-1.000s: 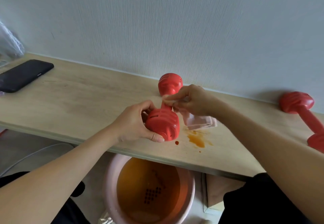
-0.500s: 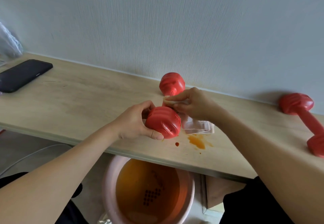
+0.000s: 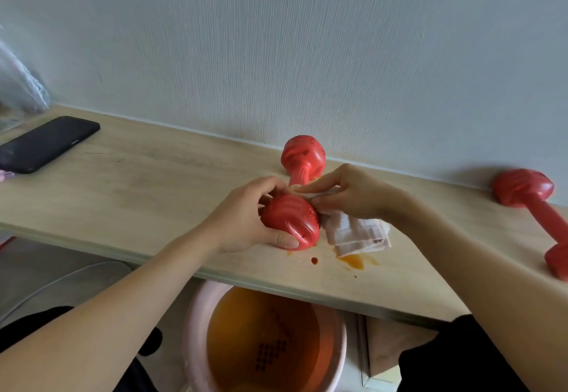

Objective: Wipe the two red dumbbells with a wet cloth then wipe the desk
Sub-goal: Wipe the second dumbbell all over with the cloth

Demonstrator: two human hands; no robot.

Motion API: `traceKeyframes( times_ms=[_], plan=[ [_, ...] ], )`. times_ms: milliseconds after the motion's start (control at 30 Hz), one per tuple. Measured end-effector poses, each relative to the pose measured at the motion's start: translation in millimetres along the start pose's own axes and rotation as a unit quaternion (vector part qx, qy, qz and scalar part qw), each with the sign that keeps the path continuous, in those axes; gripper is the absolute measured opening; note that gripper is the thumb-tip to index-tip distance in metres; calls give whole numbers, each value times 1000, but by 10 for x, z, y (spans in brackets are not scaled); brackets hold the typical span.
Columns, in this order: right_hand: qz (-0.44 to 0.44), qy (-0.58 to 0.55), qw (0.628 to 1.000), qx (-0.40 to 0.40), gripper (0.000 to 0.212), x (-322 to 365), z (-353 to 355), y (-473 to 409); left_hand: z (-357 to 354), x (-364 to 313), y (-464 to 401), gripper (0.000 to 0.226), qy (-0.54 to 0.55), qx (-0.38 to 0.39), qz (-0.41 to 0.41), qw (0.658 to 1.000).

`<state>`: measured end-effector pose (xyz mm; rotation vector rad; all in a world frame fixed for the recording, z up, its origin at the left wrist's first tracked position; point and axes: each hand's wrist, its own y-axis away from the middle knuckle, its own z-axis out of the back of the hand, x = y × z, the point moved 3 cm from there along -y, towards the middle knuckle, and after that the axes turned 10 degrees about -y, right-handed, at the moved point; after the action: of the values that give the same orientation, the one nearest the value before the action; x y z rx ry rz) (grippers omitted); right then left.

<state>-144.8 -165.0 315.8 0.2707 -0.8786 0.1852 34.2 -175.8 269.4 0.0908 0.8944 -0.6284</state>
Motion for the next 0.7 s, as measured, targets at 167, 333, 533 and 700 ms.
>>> traceKeyframes(
  times_ms=[167,333,533,700],
  plan=[
    [-8,10,1000,18,28,35,33,4,28,41,-37,57,-3,32,3,999],
    [-15,36,986,-160,18,-154,72,-267,-13,19,-57,56,13,21,2,1000],
    [-10,-1,988,-154,18,-192,66,-308,3,38,-29,56,16,20,1,1000],
    [26,-40,999,23,32,-52,2,77,17,2,-25,58,9,29,4,1000]
  ],
)
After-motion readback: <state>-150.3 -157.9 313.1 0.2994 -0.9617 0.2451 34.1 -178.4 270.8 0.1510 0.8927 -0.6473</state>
